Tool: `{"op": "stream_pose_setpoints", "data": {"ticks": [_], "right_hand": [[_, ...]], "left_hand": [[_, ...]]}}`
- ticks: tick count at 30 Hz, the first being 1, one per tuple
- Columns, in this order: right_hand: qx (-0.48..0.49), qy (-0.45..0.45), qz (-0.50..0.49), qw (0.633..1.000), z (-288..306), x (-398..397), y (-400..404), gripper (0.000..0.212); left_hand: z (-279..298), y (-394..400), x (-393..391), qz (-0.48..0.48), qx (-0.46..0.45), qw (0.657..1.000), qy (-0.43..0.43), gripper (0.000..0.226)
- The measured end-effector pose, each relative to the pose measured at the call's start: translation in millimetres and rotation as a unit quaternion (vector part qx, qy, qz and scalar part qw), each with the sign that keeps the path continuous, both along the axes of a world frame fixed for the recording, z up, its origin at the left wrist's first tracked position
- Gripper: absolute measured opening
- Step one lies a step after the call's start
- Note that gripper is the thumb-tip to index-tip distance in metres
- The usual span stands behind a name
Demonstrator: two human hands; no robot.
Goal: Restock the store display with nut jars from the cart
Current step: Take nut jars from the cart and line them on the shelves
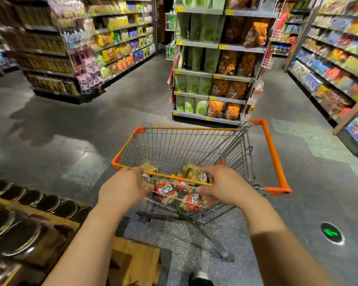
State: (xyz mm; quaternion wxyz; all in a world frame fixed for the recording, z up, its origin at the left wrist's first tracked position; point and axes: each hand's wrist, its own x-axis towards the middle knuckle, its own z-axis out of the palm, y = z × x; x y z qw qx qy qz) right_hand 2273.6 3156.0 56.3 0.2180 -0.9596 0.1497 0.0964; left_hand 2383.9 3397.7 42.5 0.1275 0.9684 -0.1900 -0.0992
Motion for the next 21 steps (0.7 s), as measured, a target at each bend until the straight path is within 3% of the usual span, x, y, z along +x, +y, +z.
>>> {"op": "stream_pose_setpoints", "data": {"ticks": [12, 21], "right_hand": [[0.021, 0.054, 0.096, 0.994, -52, 204, -53, 0.075], [0.066, 0.155, 0.126, 0.978, -130, 348, -91, 0.067]], "left_hand": [[-35, -25, 143, 0.11, 0.007, 0.993, 0.049, 0.063], [-91, -65, 259, 0.166, 0.042, 0.98, 0.104, 0.065]]}}
